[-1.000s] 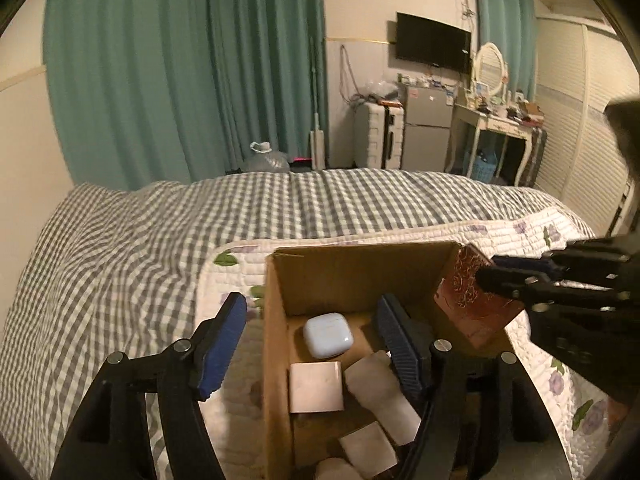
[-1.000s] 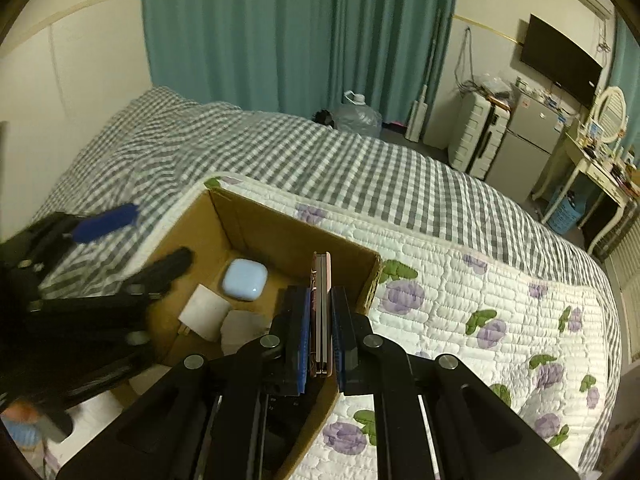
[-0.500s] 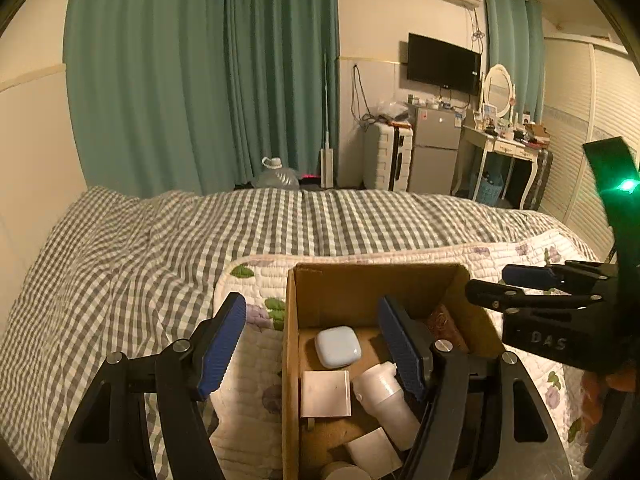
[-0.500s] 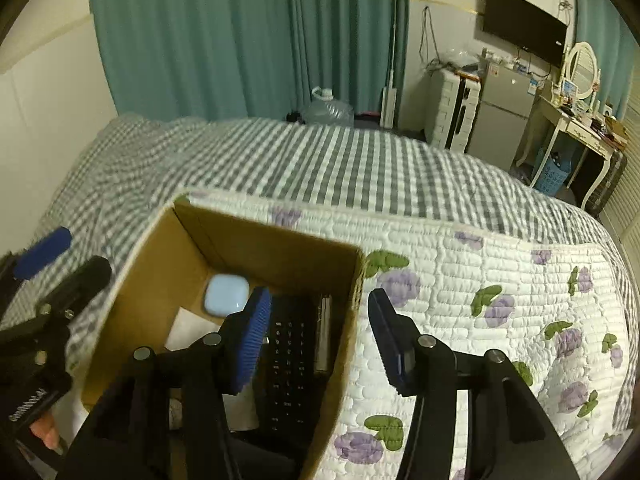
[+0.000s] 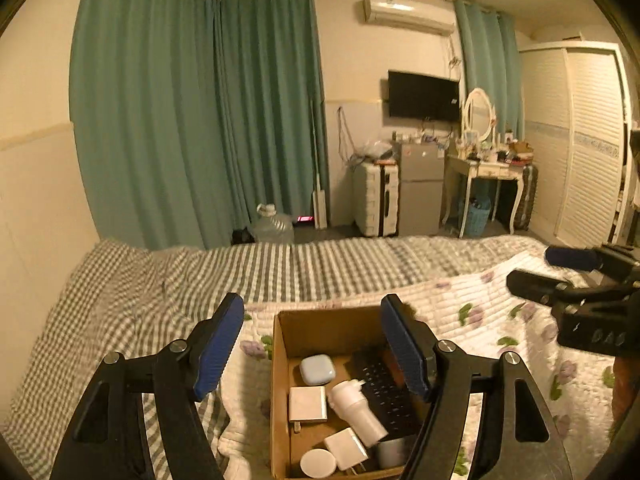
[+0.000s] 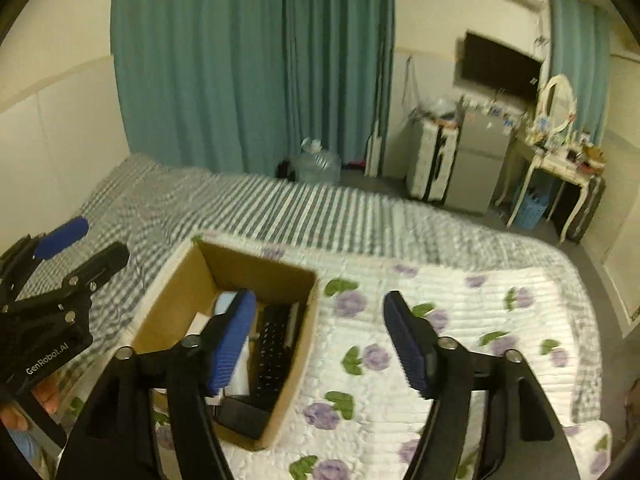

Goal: Organize rigid objects

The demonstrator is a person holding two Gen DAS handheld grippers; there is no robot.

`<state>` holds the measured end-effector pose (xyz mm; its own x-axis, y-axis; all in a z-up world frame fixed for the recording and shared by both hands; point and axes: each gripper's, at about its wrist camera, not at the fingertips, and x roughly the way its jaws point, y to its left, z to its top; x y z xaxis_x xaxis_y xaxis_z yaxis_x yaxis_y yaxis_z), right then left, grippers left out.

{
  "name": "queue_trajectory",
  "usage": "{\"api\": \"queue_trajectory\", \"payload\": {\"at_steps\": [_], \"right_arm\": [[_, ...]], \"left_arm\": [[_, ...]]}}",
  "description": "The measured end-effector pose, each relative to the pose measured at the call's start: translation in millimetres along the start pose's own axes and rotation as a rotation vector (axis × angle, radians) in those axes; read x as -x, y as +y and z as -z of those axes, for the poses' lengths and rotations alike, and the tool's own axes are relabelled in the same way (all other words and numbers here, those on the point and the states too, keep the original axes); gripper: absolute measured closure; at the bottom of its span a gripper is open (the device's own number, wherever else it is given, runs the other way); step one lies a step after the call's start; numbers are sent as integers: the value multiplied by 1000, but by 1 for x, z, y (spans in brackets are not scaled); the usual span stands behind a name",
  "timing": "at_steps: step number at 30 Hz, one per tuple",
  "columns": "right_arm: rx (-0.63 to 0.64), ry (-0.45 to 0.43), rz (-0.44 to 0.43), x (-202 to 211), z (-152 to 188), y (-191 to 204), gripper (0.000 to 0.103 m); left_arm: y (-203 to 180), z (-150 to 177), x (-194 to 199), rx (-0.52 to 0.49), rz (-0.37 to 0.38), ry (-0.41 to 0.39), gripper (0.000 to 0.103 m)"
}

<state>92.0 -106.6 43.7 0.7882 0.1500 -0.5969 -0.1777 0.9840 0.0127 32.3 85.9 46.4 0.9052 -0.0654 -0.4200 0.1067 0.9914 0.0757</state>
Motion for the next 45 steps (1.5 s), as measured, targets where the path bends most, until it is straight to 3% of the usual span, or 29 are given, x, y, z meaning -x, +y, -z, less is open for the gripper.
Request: {"api": "queue_trajectory", "payload": {"at_steps": [8, 16, 21, 29, 45], "right_arm": [[-36, -225, 94, 105, 6, -11, 0], [-60, -313, 124, 151, 41, -5, 0], [-99, -359, 137, 164, 75, -3, 0], [-125, -313, 145, 156, 111, -7, 0], [-134, -258, 149, 142, 126, -4, 0]], "left_arm": [[-11, -10, 75, 25, -2, -112, 26], [-24, 8, 118, 34, -19, -151, 25], [-40, 39, 129, -7, -32, -150, 25], [-54, 74, 124, -34, -5, -60, 25], [-49, 82, 121, -27, -10, -36, 25]]}}
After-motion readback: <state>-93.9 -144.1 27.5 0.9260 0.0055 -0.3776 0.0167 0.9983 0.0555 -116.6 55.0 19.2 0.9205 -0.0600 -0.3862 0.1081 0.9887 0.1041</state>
